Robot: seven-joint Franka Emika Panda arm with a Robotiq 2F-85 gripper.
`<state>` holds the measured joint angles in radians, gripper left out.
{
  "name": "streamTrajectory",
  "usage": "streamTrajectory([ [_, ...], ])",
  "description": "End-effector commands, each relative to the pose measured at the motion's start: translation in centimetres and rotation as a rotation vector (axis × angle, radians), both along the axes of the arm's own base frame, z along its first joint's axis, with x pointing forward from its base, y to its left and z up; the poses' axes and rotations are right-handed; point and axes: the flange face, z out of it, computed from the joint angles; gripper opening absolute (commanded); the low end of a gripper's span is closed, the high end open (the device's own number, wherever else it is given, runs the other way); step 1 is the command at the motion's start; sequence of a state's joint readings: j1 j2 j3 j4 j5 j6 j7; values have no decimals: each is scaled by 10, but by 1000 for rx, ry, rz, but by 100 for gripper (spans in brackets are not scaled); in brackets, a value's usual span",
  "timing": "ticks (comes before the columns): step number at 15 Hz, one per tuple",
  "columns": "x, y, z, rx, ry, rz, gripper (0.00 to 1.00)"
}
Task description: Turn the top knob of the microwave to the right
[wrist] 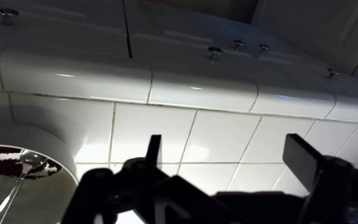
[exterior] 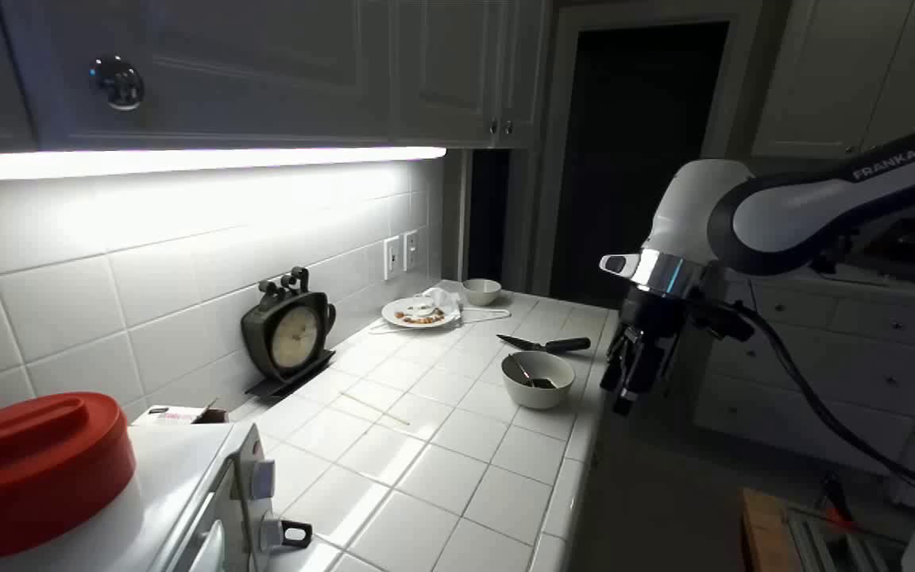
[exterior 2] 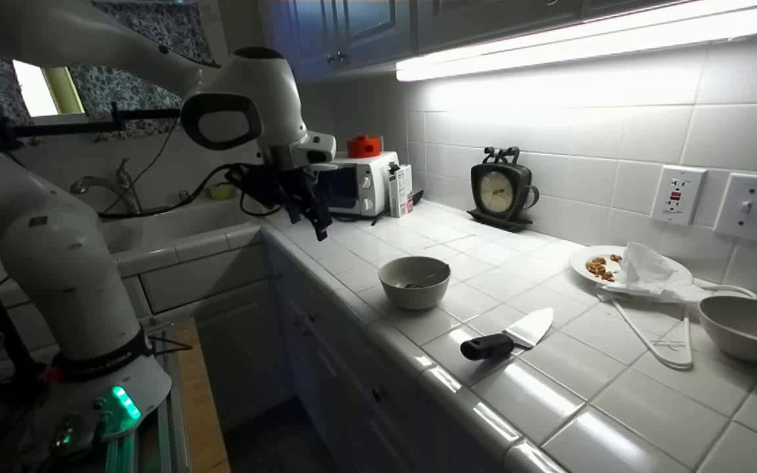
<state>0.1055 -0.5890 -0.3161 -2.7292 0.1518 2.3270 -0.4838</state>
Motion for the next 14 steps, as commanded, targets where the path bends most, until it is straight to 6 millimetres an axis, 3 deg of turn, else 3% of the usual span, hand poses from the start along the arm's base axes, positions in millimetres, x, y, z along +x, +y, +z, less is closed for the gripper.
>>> streamTrajectory([
  [1, 0, 0, 0, 0, 1, 0, 100],
  [6, 0, 0, 0, 0, 1, 0, 100],
  [10, 22, 38, 7, -18, -30, 95, 100],
  [14, 61, 88, 20, -36, -63, 219, 100],
])
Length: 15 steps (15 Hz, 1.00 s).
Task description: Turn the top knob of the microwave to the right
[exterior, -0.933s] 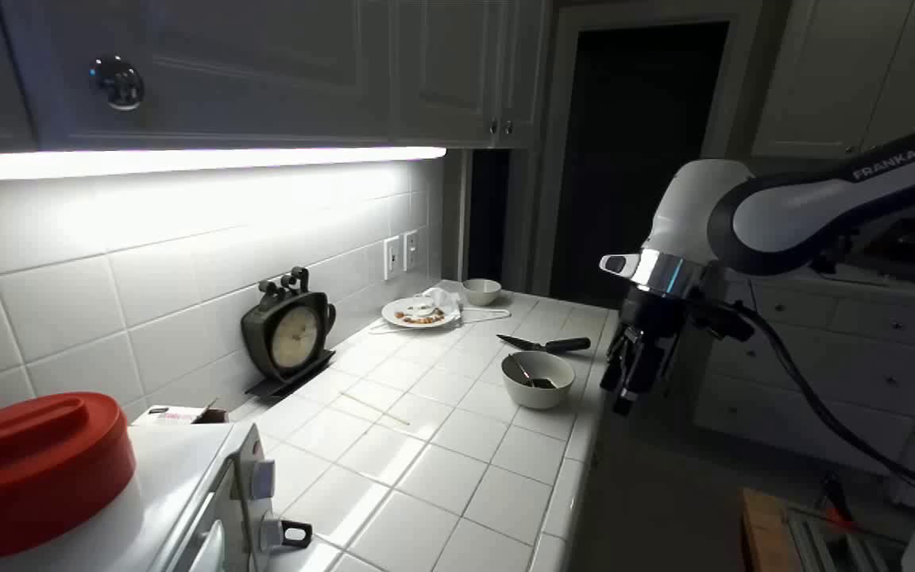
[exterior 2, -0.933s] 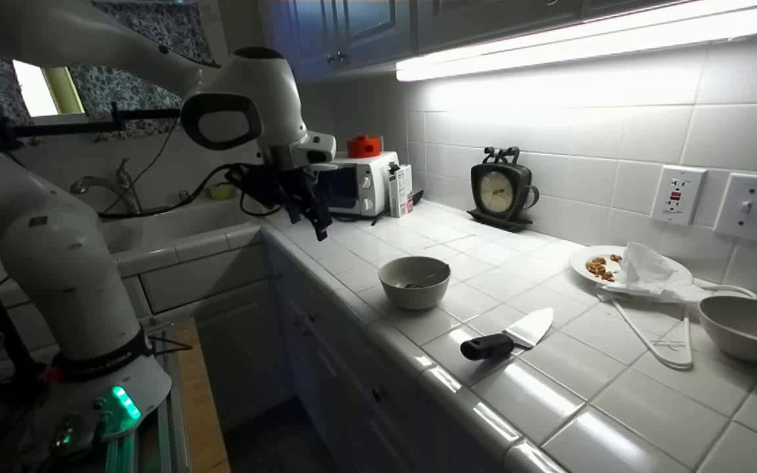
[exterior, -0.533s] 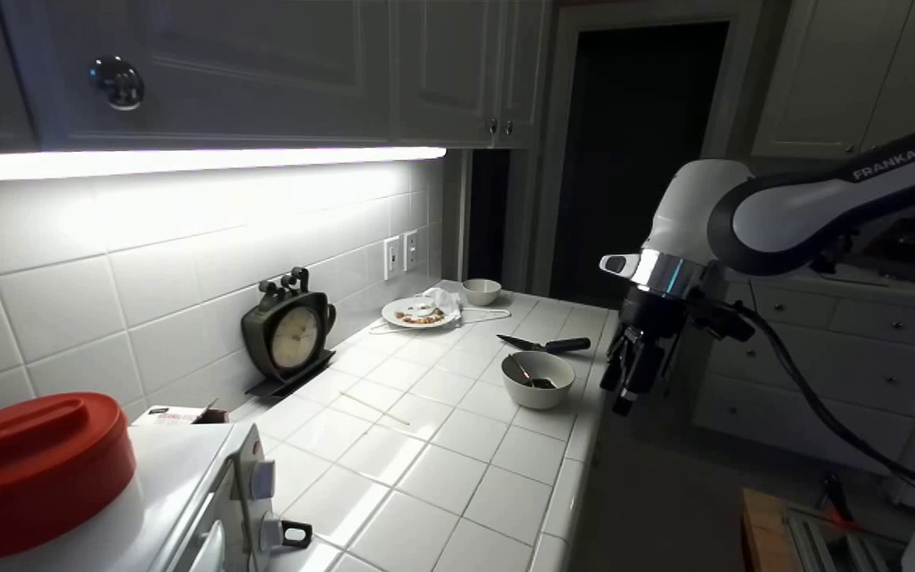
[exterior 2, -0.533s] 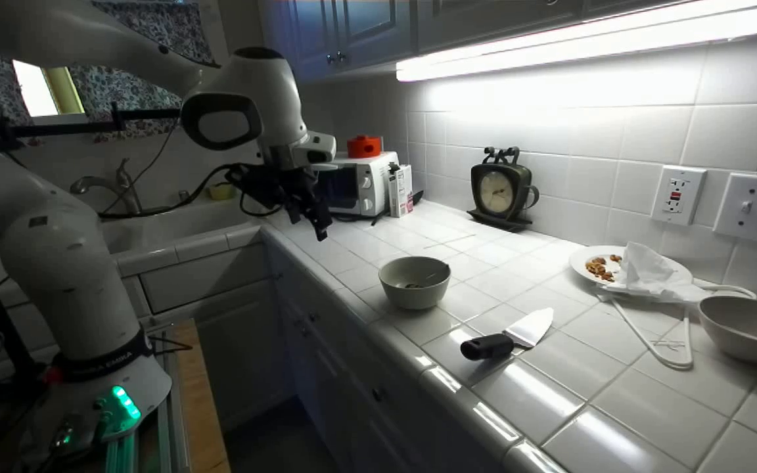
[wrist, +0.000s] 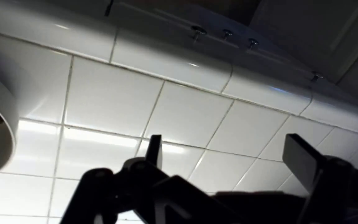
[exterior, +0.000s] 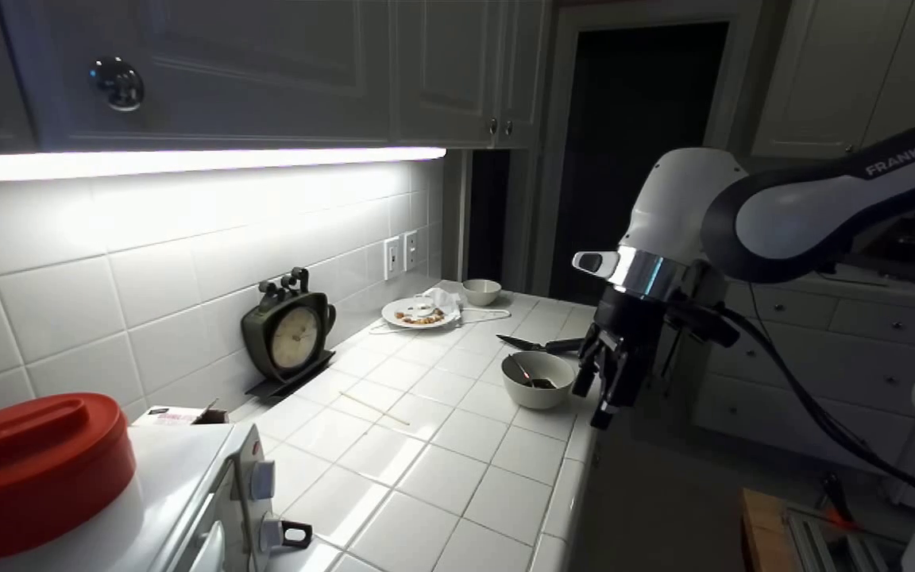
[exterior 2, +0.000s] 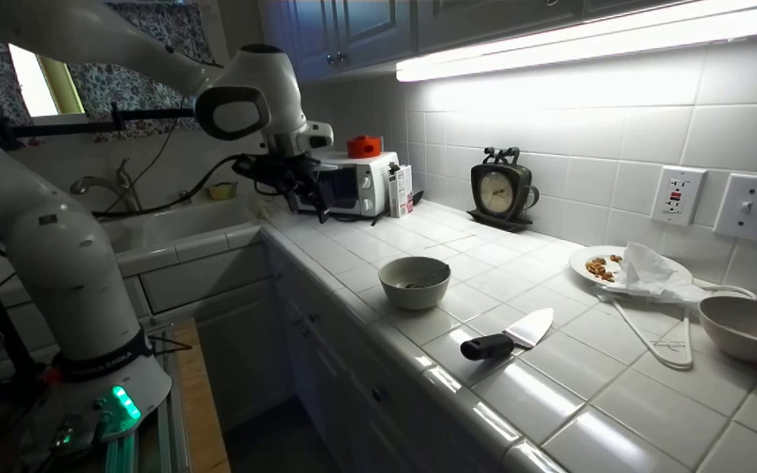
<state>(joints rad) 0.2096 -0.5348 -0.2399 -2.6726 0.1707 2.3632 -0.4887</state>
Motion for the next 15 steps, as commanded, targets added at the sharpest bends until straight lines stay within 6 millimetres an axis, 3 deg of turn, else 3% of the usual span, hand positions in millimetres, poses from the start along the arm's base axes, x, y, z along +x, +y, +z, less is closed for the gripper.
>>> streamTrajectory([
  [1, 45, 37, 10, 9, -24, 98, 100],
  [8, 125, 94, 29, 62, -87, 220, 100],
  [15, 202, 130, 20, 148, -108, 184, 100],
])
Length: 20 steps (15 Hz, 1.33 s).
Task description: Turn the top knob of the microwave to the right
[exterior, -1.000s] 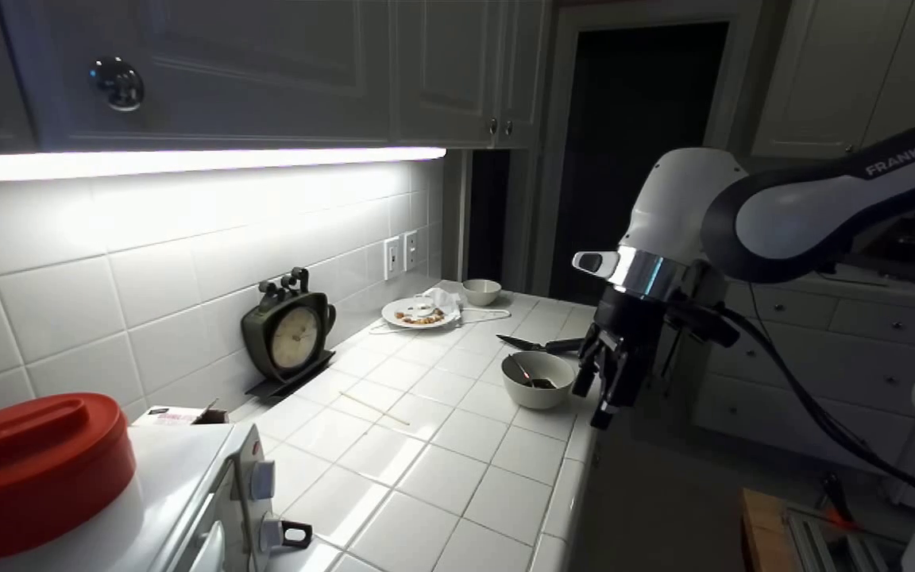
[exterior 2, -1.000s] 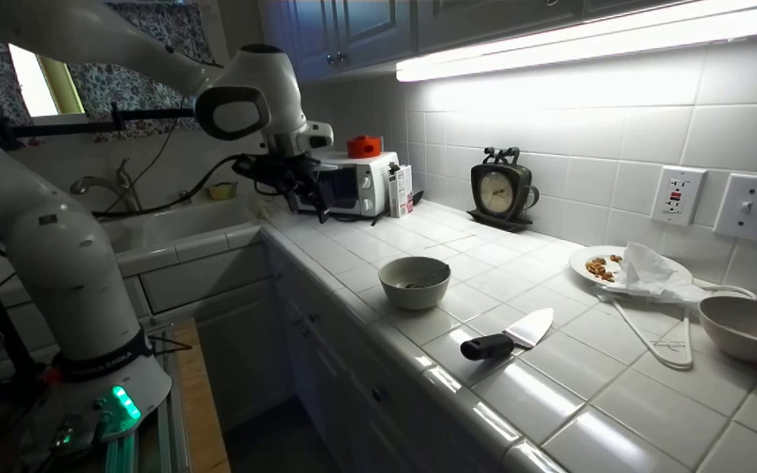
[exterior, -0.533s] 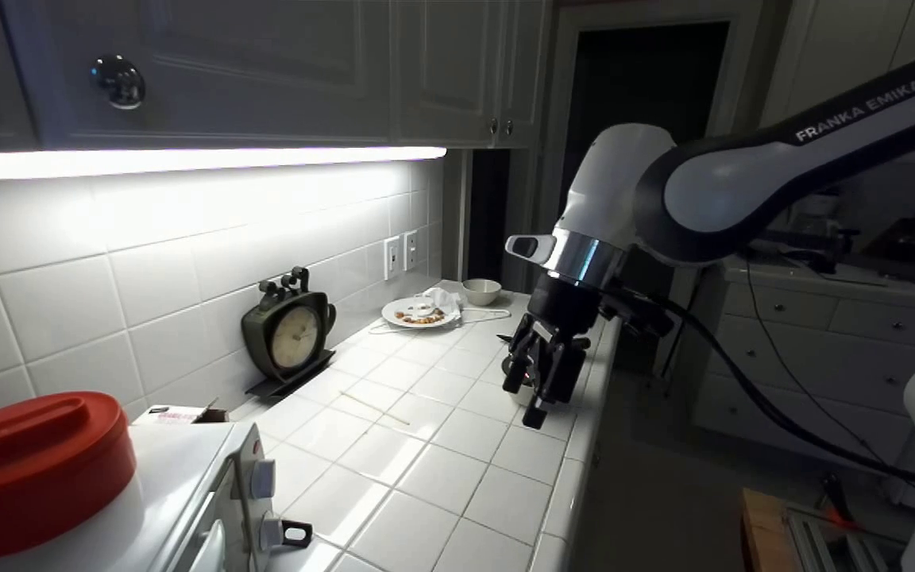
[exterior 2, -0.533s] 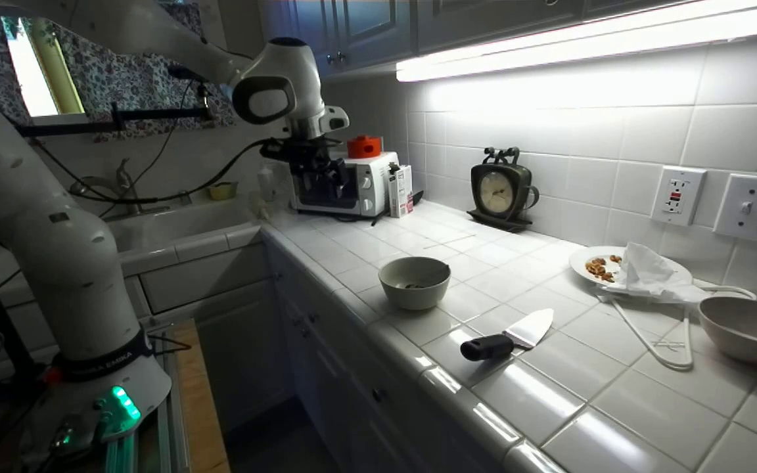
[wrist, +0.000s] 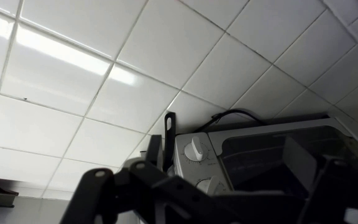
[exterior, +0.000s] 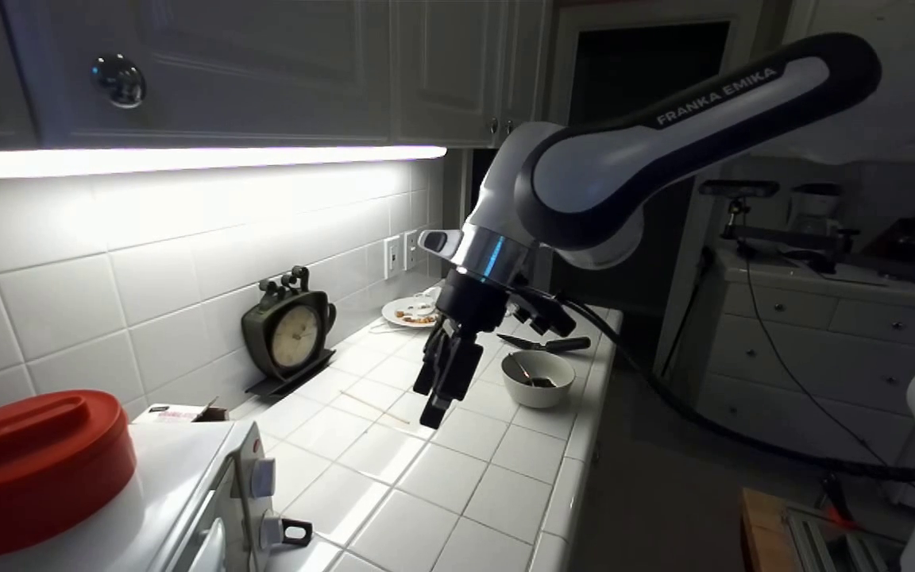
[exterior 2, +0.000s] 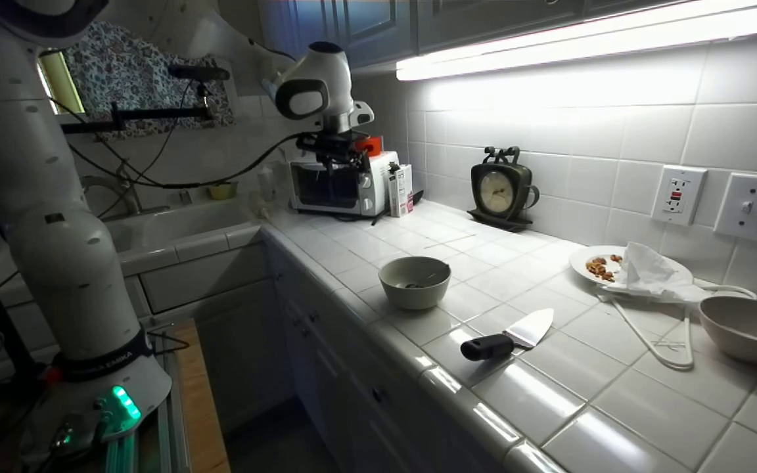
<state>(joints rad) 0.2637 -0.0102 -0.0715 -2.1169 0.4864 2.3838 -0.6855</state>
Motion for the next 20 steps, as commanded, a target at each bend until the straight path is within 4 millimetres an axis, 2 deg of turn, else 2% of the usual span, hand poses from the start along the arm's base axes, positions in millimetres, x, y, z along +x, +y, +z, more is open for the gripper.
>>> streamTrajectory([
  [1, 46, 13, -11, 58, 3, -19, 100],
  [7, 79, 42, -25, 119, 28, -38, 100],
  [10, 85, 57, -31, 123, -4, -59, 100],
  [11, 75, 50, -30, 96, 21, -31, 100],
  [17, 82, 58, -38, 105, -6, -53, 100],
  [20, 86, 73, -46, 112, -26, -50, 100],
])
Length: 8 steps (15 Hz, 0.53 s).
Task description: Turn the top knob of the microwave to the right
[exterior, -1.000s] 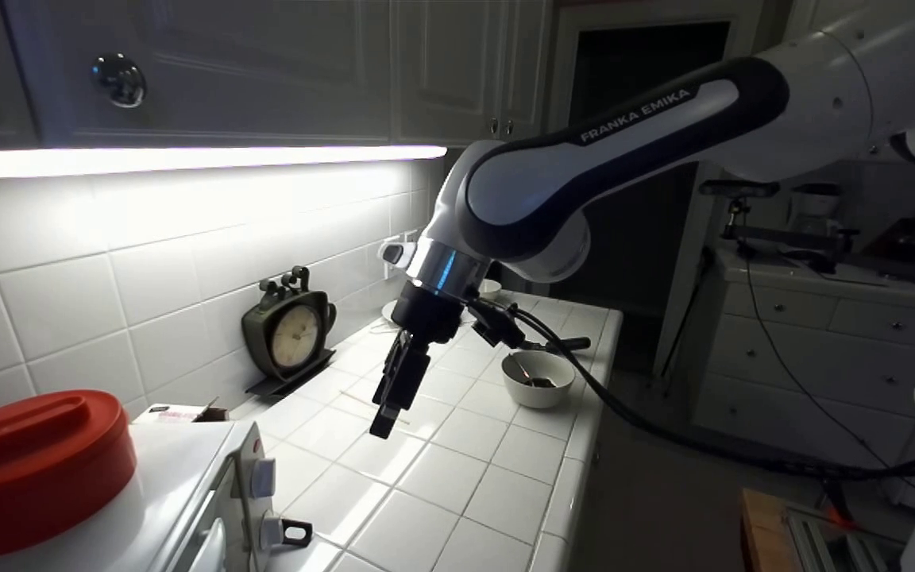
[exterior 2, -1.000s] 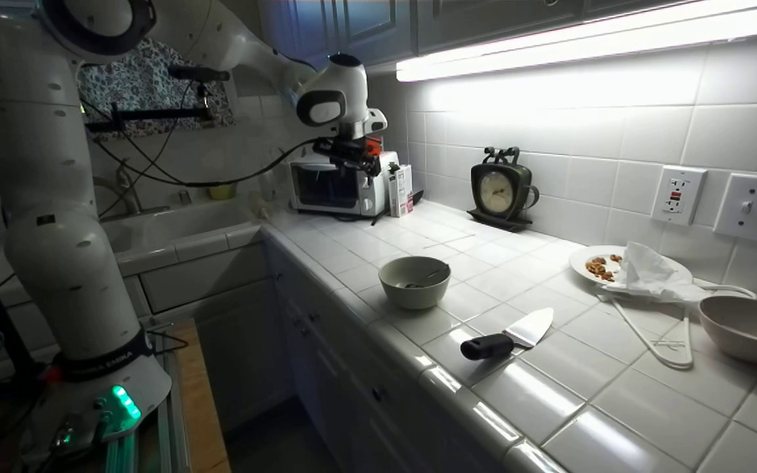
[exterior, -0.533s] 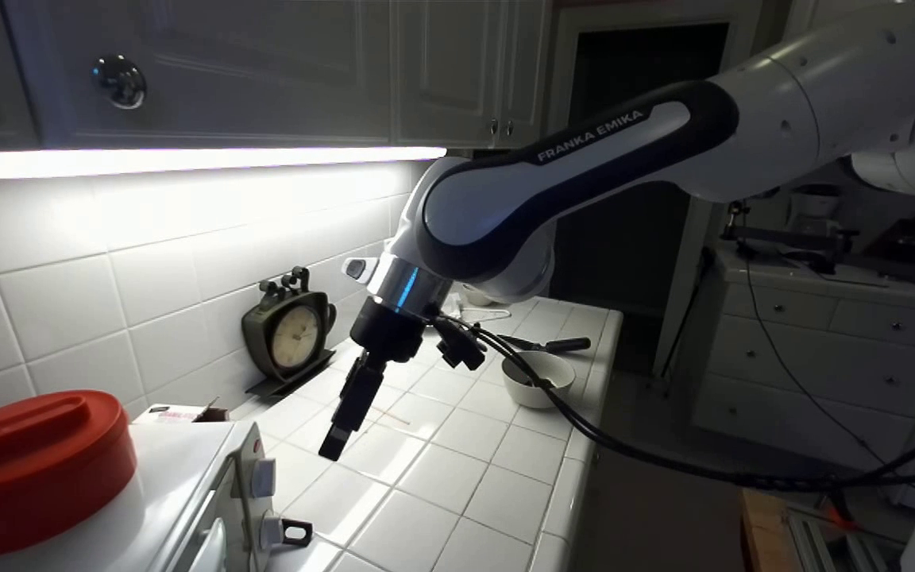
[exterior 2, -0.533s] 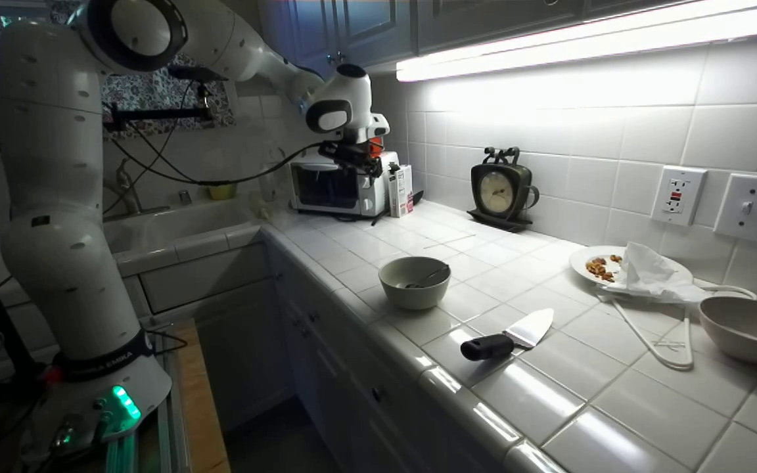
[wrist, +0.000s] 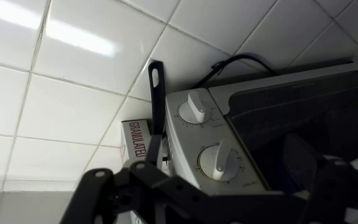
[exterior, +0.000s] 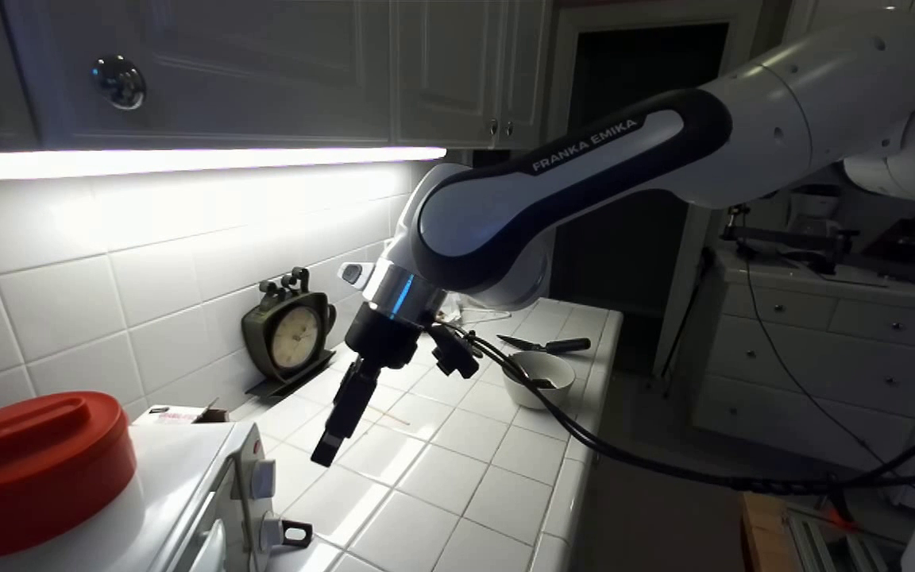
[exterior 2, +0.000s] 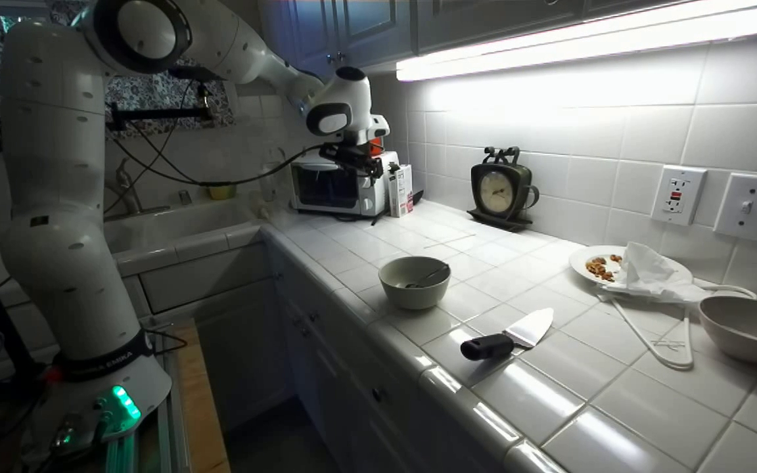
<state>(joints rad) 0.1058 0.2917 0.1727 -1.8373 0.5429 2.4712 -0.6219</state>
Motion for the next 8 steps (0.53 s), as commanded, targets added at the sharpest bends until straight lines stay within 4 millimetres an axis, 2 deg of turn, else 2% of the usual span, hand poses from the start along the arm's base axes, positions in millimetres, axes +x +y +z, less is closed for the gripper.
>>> streamTrajectory([
  [1, 8, 18, -13, 17, -20, -10, 100],
  [4, 11, 30, -22, 23, -40, -12, 100],
  [6, 14, 34, -26, 29, -46, -15, 94],
  [8, 18, 39, -24, 39, -56, -20, 93],
])
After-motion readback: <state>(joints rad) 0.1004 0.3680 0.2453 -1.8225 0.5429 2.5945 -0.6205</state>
